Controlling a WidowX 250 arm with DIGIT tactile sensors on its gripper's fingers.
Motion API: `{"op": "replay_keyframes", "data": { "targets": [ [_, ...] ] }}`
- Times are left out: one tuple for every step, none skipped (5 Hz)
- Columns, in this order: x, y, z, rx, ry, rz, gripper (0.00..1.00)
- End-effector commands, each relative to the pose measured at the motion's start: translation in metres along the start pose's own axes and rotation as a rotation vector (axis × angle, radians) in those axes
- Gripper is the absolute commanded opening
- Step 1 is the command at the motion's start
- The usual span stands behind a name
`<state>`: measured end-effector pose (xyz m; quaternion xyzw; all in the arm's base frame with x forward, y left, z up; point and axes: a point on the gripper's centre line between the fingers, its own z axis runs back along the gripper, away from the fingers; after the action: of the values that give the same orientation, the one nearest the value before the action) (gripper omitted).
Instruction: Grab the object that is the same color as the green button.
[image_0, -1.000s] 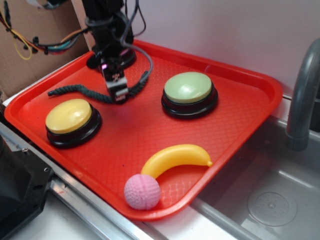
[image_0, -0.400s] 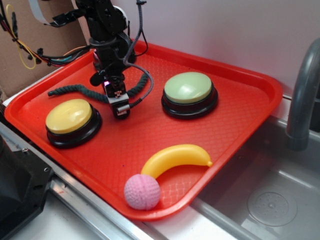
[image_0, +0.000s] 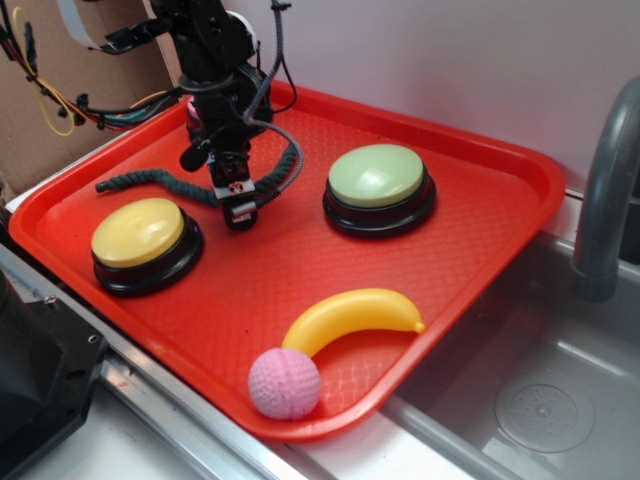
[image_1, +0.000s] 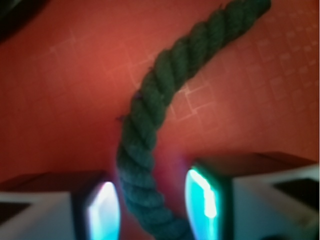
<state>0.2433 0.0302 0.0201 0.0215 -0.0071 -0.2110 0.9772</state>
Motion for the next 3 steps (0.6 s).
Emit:
{"op": "replay_keyframes", "data": {
  "targets": [
    [0.001,0.005,0.007,0.023,-0.036,0.024,0.00],
    [0.005,0.007,0.022,0.017,-0.046,0.044,0.00],
    [0.016,0.022,0.071,0.097,-0.013,0.233,0.00]
  ]
}}
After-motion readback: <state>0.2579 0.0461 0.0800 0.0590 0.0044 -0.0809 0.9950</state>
